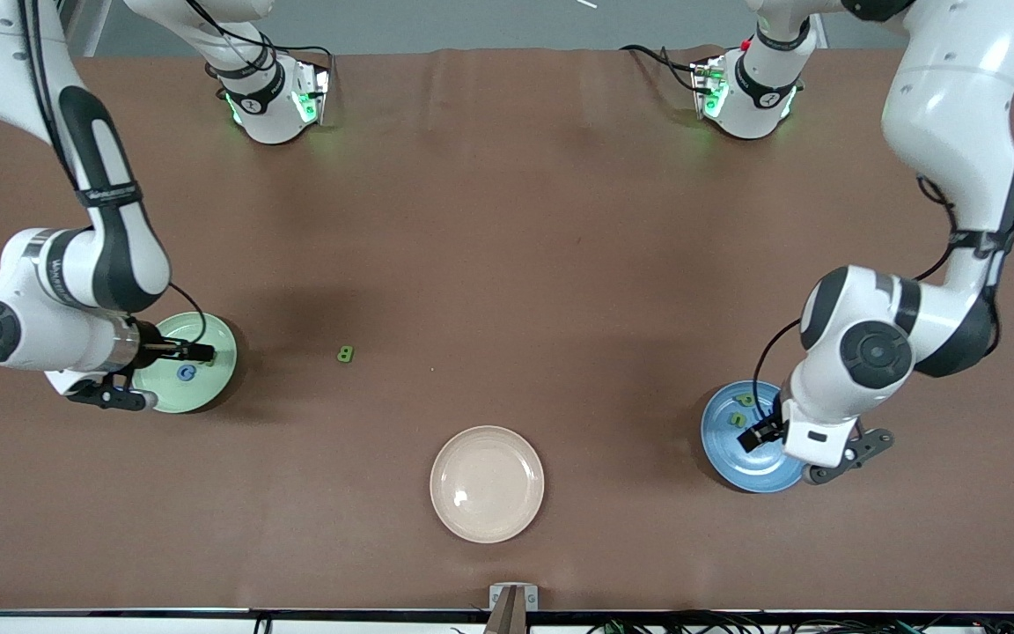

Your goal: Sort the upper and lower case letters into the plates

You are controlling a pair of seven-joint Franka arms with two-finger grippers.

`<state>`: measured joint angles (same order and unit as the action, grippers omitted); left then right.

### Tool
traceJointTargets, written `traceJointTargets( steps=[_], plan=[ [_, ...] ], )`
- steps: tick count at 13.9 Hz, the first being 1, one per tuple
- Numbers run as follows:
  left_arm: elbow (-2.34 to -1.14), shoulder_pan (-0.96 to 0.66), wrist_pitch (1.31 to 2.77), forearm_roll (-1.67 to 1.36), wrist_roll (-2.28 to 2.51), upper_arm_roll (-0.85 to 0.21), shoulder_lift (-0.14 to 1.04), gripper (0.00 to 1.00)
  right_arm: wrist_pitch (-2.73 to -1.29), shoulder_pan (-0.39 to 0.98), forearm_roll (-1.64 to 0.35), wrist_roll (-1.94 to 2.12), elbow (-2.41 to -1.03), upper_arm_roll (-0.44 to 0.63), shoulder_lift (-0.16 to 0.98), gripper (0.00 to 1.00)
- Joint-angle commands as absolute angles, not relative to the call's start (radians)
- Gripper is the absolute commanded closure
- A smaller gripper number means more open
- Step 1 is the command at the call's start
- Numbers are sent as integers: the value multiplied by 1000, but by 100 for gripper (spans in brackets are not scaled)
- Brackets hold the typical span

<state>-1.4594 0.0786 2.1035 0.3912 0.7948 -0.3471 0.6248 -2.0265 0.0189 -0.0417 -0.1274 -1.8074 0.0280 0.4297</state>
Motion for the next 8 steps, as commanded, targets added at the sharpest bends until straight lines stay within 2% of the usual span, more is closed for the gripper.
traceJointTargets(
  steps=[1,3,8],
  plan=[
    [-1459,83,2007,349,712,-359,516,0,-2072,127,-57,-251,-1818,32,437,0],
    [-1425,81,1866,311,651,-362,451,0,-2129,187,-63,-343,-1819,31,459,0],
    [-1433,139,1675,171,361,-353,237,0,-2273,288,-124,-360,-1825,31,544,0]
  ],
)
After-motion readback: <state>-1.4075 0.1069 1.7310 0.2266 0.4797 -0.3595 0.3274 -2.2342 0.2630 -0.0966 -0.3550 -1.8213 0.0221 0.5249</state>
